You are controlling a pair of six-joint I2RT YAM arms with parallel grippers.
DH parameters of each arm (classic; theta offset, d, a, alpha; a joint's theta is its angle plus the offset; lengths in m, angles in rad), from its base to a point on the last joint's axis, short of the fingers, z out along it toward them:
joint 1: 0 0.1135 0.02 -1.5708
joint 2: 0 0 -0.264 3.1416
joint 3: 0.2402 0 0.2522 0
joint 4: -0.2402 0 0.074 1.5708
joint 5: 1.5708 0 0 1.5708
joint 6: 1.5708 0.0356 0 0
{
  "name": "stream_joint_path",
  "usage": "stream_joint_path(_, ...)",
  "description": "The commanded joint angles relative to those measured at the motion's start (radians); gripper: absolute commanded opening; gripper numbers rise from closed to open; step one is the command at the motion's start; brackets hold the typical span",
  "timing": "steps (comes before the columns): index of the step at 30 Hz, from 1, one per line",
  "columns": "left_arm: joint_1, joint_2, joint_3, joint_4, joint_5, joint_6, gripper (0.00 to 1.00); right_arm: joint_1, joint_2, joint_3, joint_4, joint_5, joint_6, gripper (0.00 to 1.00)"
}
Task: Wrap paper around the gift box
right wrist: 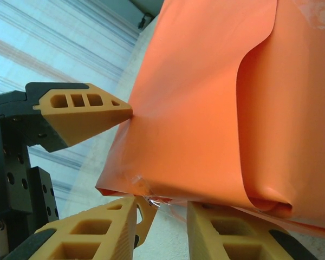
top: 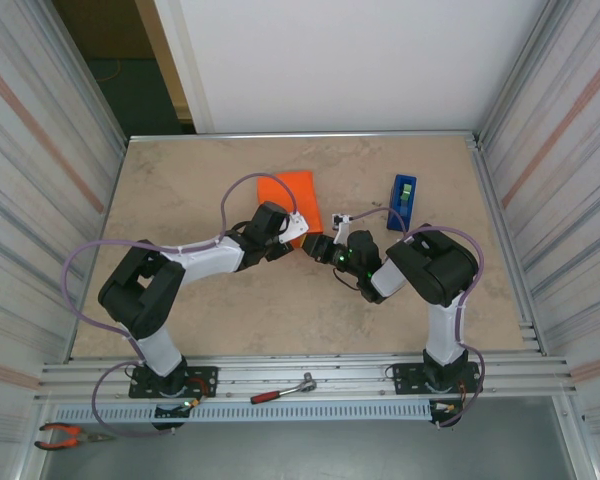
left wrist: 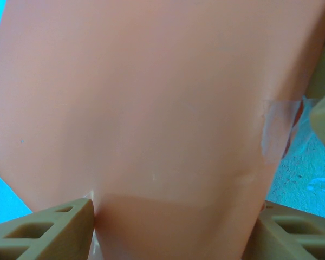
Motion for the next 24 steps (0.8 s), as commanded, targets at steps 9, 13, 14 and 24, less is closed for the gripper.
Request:
stream_joint_path(9,-0.01,0.035,0.003,-0.085,0.014,0.006,0.67,0.013,-0.021,-0.001,-0.019,0.032,-0.012,0.35)
stream_joint_path(13,-0.01,0.035,0.003,-0.085,0.014,0.007,0.67,0.01,-0.027,-0.005,-0.018,0.033,-0.013,0.35)
stream_joint_path(14,-0.01,0.035,0.003,-0.086,0.013,0.006,0.67,0.008,-0.028,-0.009,-0.018,0.034,-0.013,0.35)
stream_joint_path(24,-0.01,0.037,0.005,-0.085,0.014,0.005,0.67,-0.033,-0.123,-0.112,-0.063,0.027,-0.022,0.35)
